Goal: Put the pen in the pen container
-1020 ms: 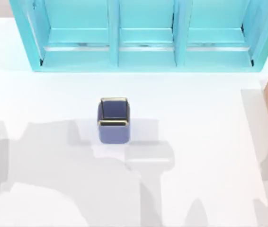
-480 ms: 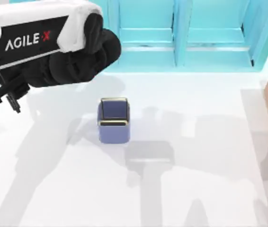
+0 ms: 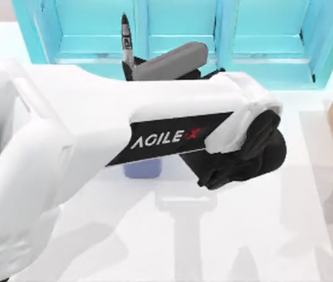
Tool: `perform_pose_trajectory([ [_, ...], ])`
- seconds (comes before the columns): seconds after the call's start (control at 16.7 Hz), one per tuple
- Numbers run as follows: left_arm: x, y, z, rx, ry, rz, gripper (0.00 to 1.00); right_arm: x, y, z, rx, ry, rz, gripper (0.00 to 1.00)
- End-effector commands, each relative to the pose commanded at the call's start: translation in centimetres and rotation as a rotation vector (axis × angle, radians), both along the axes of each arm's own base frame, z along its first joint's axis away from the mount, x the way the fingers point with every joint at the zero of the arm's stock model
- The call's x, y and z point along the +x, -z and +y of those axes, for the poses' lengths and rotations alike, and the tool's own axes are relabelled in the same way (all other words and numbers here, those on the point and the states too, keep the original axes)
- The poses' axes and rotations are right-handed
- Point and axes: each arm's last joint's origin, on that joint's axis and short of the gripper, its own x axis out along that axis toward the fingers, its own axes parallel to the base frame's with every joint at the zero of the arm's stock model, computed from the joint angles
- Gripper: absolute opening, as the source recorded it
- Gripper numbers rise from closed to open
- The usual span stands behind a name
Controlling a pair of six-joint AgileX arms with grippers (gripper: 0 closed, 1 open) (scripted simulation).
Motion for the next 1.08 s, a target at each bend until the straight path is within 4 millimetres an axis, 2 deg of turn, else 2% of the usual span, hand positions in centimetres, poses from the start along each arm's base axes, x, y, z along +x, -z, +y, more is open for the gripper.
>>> perform_pose_trajectory([
  [0.12, -0.7, 0.0, -0.6, -0.001, 0.036, -0.027, 0.00, 0.0, 0.0, 0.0, 0.000, 0.000, 0.000, 1.00],
  [0.3, -0.7, 0.0, -0.6, -0.001, 0.036, -0.027, 0.00, 0.0, 0.0, 0.0, 0.000, 0.000, 0.000, 1.00],
  [0.36, -0.6, 1.1, -0.3, -0.077, 0.012, -0.041, 0.00, 0.0, 0.0, 0.0, 0.000, 0.000, 0.000, 1.00],
  [1.08, -0.3, 0.2, -0.4, -0.001, 0.036, -0.027, 0.00, 0.0, 0.0, 0.0, 0.000, 0.000, 0.000, 1.00],
])
